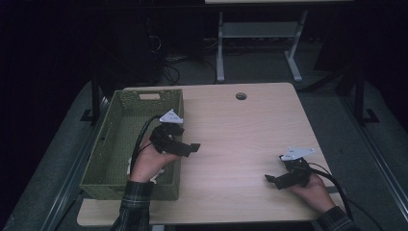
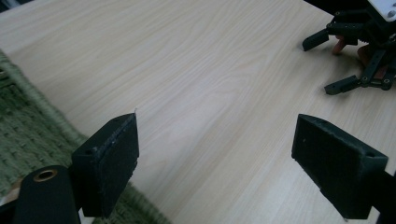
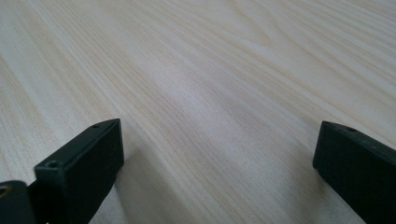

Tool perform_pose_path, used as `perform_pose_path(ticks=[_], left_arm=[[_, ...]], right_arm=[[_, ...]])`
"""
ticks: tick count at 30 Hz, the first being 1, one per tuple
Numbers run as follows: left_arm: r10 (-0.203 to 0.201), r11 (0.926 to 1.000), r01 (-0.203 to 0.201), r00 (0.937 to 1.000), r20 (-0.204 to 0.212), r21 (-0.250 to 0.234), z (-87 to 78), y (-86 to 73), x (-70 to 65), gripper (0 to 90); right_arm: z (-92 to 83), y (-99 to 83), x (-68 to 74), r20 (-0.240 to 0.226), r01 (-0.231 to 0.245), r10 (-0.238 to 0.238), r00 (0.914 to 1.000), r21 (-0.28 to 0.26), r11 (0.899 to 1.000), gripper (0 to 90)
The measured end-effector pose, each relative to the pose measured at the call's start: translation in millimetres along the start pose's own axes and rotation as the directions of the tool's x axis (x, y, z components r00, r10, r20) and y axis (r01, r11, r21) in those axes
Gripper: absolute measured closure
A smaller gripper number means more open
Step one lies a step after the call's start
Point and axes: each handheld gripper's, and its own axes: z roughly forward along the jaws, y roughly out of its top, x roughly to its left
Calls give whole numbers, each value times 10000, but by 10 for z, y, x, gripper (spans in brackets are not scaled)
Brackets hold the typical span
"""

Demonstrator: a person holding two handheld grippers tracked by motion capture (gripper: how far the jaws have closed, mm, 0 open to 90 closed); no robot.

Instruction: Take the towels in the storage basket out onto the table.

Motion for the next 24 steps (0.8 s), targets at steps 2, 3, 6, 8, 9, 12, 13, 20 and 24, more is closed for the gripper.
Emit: perform_pose_path(ticks=[2, 3, 6, 8, 9, 12, 13, 20, 24], left_arm=[[-49, 10000, 49, 10000, -44, -41, -45, -19, 32, 142], [-5, 10000, 4, 10000, -69, -96, -66, -30, 53, 142], [-95, 9999, 93, 9998, -186, -94, -131, -65, 105, 143], [-124, 9999, 121, 9996, -272, -115, -177, -93, 145, 149], [-124, 9999, 121, 9996, -272, -115, -177, -93, 145, 168], [-160, 9997, 154, 9993, -332, -192, -237, -140, 214, 170], [-234, 9995, 226, 9990, -378, -206, -249, -155, 228, 169], [-370, 9993, 363, 9961, -807, -104, -326, -255, 349, 169], [-527, 9986, 532, 9928, -1079, 20, -354, -334, 440, 169]], right_arm=[[0, 0, 0, 0, 0, 0, 10000, 1, 10000, 14], [0, 0, 0, -2, -3, 3, 10000, 0, 10000, 14], [0, 0, 0, 1, 2, -2, 10000, 1, 10000, 14], [0, 0, 0, -2, -1, 1, 10000, 1, 10000, 14], [0, 0, 0, -2, -1, 1, 10000, 1, 10000, 14], [0, 0, 0, 1, 3, -3, 10000, 0, 10000, 14], [0, 0, 0, -1, 1, -1, 10000, 1, 10000, 14], [0, 0, 1, -2, -9, 9, 10000, 7, 10000, 14], [0, 0, 0, 2, -2, 2, 10000, 8, 10000, 14]])
